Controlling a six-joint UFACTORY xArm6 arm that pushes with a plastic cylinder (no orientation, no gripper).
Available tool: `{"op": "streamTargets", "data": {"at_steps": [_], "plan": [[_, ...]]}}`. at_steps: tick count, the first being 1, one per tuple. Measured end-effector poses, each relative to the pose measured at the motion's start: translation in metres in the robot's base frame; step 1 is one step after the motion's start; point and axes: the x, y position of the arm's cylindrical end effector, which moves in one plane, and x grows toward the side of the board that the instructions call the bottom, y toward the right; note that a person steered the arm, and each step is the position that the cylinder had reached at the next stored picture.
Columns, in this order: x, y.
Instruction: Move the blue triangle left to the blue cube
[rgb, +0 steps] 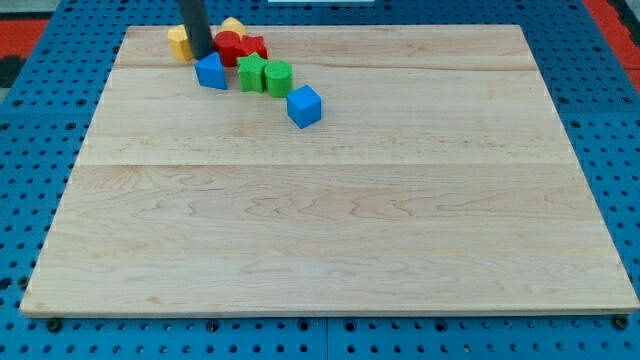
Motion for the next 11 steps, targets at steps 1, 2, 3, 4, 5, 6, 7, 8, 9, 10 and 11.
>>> {"op": "streamTargets", "data": {"at_steps": [1,2,3,4,5,6,7,8,9,10,11], "plan": [[0.024,0.021],[0.039,0.024],[0.032,-0.004],[0.027,-0.056],[0.058,-0.019],[0.062,0.027],[0.062,0.04],[0.067,0.047],[0.084,0.11],[0.087,0.12],[0.092,0.12]]}}
